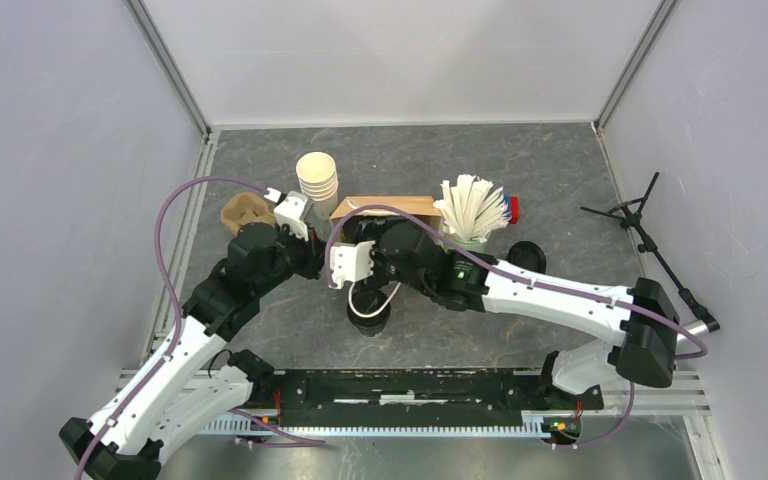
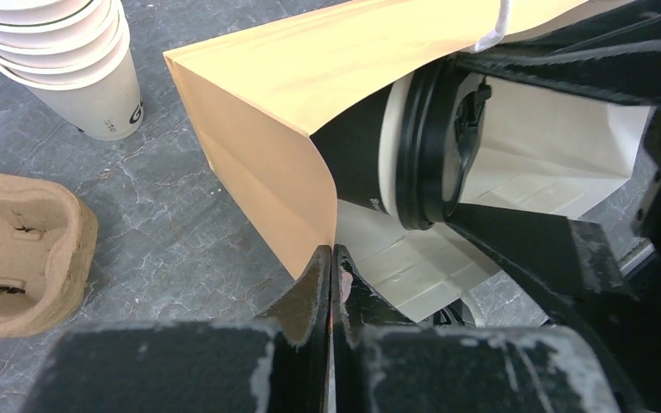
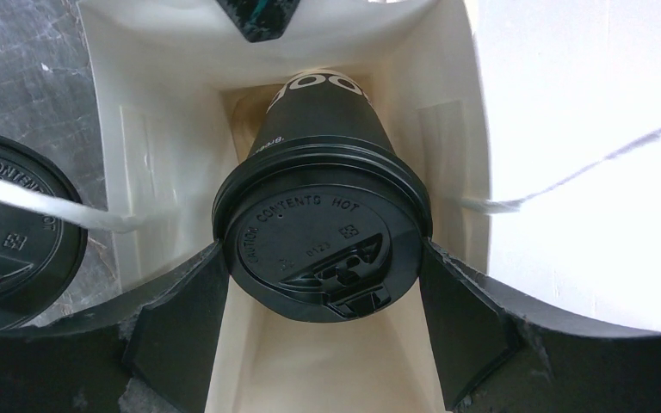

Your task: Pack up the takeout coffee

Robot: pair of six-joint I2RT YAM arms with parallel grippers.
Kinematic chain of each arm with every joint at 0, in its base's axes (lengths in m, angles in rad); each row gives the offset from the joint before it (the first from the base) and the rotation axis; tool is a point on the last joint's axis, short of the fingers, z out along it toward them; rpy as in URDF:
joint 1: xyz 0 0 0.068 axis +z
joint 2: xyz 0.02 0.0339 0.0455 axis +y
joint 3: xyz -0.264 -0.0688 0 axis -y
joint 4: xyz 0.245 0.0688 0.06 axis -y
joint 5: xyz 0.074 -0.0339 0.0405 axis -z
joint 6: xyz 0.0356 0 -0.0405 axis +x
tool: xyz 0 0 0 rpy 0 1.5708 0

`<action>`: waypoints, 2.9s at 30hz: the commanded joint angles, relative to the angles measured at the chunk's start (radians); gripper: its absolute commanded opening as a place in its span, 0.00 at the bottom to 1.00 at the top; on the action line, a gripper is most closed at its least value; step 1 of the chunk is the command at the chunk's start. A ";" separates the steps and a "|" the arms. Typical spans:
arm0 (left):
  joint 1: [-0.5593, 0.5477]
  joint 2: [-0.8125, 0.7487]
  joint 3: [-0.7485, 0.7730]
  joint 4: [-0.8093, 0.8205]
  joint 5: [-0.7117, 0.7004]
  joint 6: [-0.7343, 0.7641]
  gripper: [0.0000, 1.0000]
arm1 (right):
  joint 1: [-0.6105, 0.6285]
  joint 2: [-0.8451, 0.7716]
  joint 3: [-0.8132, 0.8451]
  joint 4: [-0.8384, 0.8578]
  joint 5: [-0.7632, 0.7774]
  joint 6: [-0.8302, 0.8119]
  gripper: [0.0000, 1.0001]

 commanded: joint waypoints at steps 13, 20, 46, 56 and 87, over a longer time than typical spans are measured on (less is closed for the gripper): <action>0.004 -0.012 -0.007 0.051 0.012 0.009 0.02 | -0.045 0.082 -0.045 0.093 0.015 0.018 0.77; 0.004 -0.012 -0.006 0.051 0.002 0.004 0.02 | -0.049 0.038 -0.044 0.112 0.022 0.031 0.76; 0.004 -0.018 -0.018 0.050 0.001 -0.010 0.02 | -0.073 0.172 -0.024 0.219 0.085 0.121 0.77; 0.004 -0.016 -0.016 0.035 -0.021 -0.002 0.02 | -0.073 0.073 0.050 0.002 0.035 0.167 0.77; 0.004 -0.012 -0.030 0.066 -0.009 -0.030 0.02 | -0.079 0.219 0.072 0.082 0.109 0.190 0.76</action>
